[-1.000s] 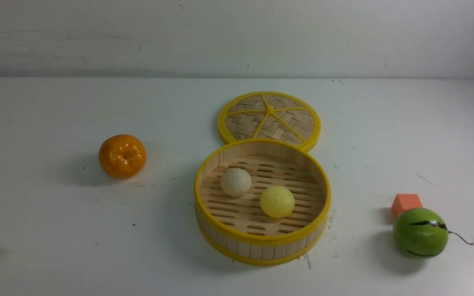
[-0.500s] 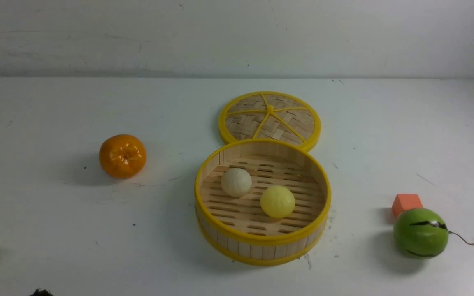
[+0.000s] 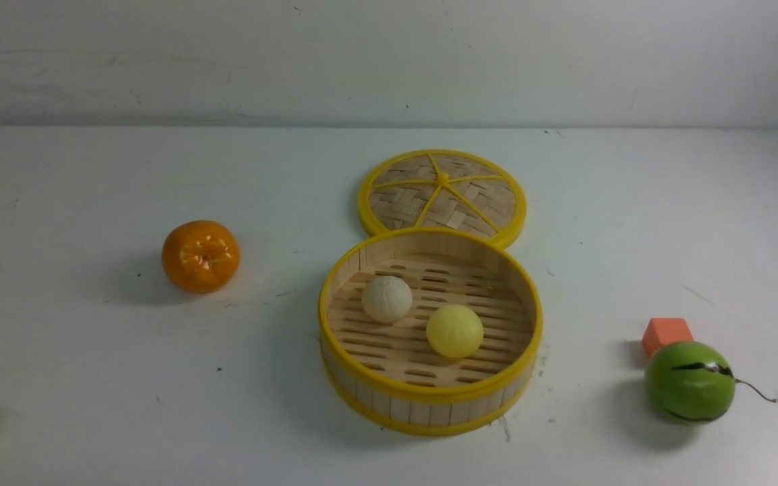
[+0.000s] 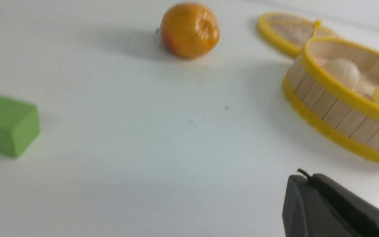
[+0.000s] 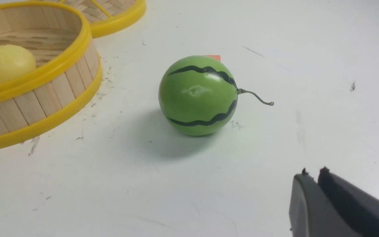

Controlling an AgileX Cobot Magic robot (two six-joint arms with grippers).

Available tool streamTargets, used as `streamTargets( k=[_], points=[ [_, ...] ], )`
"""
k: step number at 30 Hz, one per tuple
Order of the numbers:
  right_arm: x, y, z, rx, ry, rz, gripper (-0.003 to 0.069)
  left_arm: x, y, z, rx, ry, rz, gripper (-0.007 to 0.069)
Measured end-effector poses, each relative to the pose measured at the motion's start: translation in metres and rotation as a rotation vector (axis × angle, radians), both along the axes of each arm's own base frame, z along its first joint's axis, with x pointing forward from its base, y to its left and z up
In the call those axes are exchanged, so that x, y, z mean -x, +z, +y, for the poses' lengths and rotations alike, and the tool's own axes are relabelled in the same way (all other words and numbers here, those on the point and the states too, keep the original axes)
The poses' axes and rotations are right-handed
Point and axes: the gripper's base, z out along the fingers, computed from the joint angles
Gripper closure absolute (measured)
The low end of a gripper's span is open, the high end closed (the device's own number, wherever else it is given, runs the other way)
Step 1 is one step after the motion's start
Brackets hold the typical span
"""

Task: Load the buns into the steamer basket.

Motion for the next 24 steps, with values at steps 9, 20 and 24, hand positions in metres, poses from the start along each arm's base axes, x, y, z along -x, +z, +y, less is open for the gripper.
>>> streamTargets(
  k=[9,20,24],
  points=[
    [0.0001,0.0001,0.0000,0.000,0.000,-0.001,0.0597,0.0007,-0.0029,0.0000,0.086,0.029,0.047,0.0638],
    [0.0001,0.0001,0.0000,0.000,0.000,-0.001,0.0580,0.0008,-0.0032,0.0000,0.091,0.030,0.051,0.0638],
    [0.0001,0.0001,0.0000,0.000,0.000,-0.001,0.0574,0.0008,-0.0032,0.0000,0.091,0.030,0.051,0.0638]
  ],
)
